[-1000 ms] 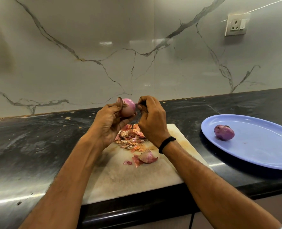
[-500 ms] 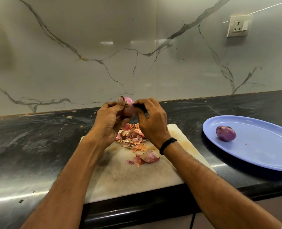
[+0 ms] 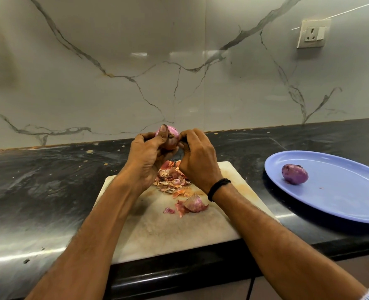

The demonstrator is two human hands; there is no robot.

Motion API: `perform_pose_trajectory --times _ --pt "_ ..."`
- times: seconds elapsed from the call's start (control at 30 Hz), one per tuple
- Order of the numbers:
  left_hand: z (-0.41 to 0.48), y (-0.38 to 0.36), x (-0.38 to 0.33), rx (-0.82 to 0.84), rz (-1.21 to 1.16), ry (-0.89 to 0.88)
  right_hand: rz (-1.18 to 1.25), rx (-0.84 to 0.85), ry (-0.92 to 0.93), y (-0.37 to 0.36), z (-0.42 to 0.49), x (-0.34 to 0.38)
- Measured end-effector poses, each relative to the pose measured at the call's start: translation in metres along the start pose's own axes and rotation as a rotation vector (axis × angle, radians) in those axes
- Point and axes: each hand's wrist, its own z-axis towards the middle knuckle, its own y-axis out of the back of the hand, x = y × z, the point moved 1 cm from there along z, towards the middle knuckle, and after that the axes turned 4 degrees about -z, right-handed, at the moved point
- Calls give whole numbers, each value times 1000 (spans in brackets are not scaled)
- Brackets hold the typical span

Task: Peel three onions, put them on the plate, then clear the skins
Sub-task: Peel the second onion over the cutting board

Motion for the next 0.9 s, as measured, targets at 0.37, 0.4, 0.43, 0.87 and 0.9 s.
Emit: perform_pose_trajectory --times 0.37,0.4,0.43,0.87,0.9 --pt "7 9 -2 11 -22 12 143 -22 -44 0 2 -1" --pt "6 9 -3 18 -26 10 136 -25 -41 0 2 -1" --pt "6 9 -4 29 -21 7 129 -37 -39 0 2 -2" --pt "6 14 -3 53 196 -134 56 -75 20 3 3 -6" --pt "7 14 -2 50 203 -137 52 -81 24 4 3 -6"
